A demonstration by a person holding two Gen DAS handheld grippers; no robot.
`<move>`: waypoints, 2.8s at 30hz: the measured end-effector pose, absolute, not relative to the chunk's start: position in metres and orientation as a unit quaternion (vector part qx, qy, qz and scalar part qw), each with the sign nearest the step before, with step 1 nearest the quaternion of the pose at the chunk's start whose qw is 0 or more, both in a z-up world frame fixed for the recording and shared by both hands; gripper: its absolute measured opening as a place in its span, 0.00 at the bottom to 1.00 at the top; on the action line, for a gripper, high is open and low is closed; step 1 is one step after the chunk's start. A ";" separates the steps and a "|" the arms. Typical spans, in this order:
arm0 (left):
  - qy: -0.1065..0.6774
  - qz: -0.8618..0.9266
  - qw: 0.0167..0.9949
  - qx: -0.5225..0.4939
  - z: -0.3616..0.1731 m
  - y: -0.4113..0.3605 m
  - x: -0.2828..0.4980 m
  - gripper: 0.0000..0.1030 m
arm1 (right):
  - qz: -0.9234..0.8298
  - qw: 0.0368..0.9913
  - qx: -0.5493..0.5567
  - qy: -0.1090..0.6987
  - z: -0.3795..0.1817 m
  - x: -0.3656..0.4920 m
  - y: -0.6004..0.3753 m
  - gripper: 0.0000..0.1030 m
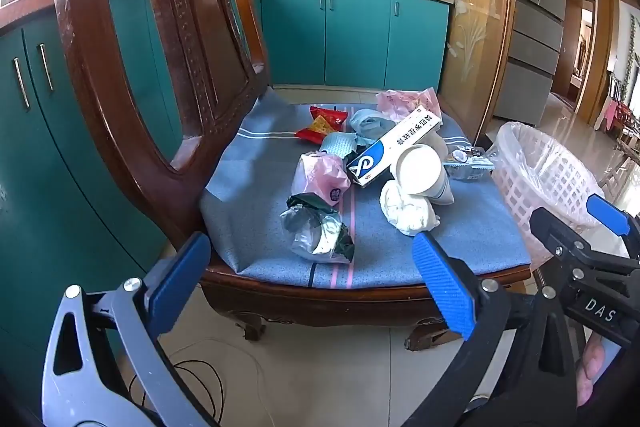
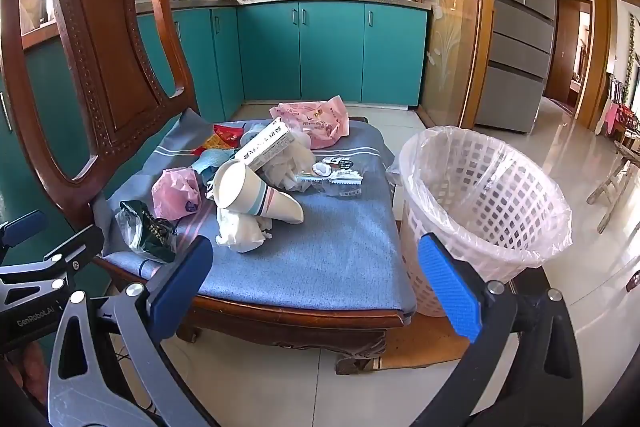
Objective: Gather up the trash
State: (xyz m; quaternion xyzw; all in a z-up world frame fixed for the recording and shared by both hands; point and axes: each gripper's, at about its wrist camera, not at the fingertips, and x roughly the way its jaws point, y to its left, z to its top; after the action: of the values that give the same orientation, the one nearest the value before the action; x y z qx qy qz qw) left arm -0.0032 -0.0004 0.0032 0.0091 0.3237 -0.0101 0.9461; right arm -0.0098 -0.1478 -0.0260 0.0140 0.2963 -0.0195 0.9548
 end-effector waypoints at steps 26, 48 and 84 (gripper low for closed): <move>0.328 -0.015 0.944 0.016 -0.004 -0.004 -0.002 0.98 | -0.021 0.954 0.017 0.299 -0.027 -0.009 -0.148 0.98; 0.330 -0.017 0.944 0.017 -0.007 -0.005 -0.003 0.98 | -0.020 0.954 0.017 0.300 -0.028 -0.009 -0.148 0.98; 0.336 -0.024 0.941 0.015 -0.004 -0.003 -0.003 0.98 | -0.019 0.953 0.016 0.302 -0.030 -0.009 -0.146 0.98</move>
State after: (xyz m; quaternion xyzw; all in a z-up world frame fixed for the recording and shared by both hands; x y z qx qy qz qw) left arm -0.0027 -0.0031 -0.0045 0.0150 0.3361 -0.0241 0.9414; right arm -0.0094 -0.1462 -0.0296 0.0157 0.3017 -0.0191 0.9531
